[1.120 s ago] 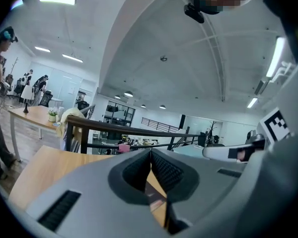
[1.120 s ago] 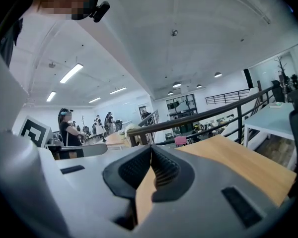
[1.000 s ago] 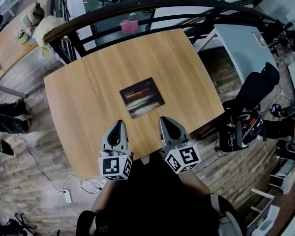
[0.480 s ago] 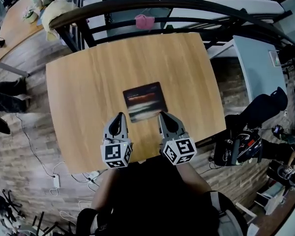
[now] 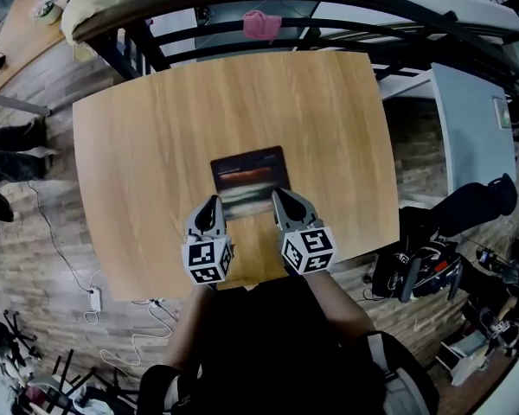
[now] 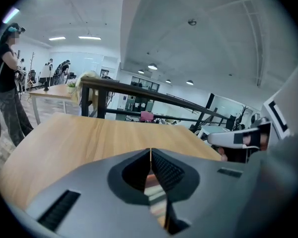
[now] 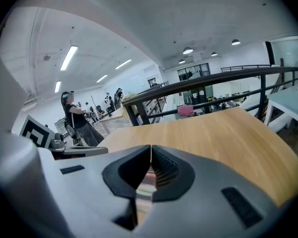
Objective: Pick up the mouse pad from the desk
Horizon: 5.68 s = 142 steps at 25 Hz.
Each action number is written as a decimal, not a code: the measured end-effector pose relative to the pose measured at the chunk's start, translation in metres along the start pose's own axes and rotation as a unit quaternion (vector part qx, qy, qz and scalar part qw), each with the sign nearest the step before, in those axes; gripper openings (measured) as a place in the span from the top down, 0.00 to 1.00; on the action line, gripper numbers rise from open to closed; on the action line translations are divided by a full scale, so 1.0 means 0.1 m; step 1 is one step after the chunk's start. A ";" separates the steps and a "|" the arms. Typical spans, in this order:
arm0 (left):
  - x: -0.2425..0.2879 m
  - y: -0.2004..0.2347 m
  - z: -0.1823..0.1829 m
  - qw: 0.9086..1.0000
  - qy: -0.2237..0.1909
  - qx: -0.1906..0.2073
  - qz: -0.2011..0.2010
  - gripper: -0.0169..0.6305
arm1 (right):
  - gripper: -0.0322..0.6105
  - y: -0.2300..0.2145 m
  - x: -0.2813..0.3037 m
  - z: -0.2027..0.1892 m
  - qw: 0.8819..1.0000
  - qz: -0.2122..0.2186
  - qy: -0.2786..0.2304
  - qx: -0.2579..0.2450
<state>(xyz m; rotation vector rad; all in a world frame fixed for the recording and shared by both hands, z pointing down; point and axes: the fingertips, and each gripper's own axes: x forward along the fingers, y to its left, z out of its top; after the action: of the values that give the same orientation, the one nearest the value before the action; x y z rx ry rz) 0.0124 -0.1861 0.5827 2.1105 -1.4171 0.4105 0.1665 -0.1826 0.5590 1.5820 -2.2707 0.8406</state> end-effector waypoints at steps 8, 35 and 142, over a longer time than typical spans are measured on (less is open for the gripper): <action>0.56 0.20 -0.45 0.997 0.066 -0.030 0.027 0.81 | 0.90 -0.55 0.49 -0.39 0.997 -0.016 0.067 0.031; 1.24 0.43 -1.37 0.976 0.206 -0.056 0.047 0.58 | 0.63 -1.32 1.25 -1.46 0.962 -0.060 0.264 0.027; 0.33 0.31 -0.17 0.997 0.026 -0.068 0.021 0.91 | 0.83 -0.10 0.65 -0.56 0.991 0.007 0.135 0.008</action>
<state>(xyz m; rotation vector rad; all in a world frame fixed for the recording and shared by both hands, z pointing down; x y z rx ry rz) -0.0017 -0.2093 0.6224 1.9511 -1.4209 0.3732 0.1439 -0.2026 0.6399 1.3657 -2.0892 1.0126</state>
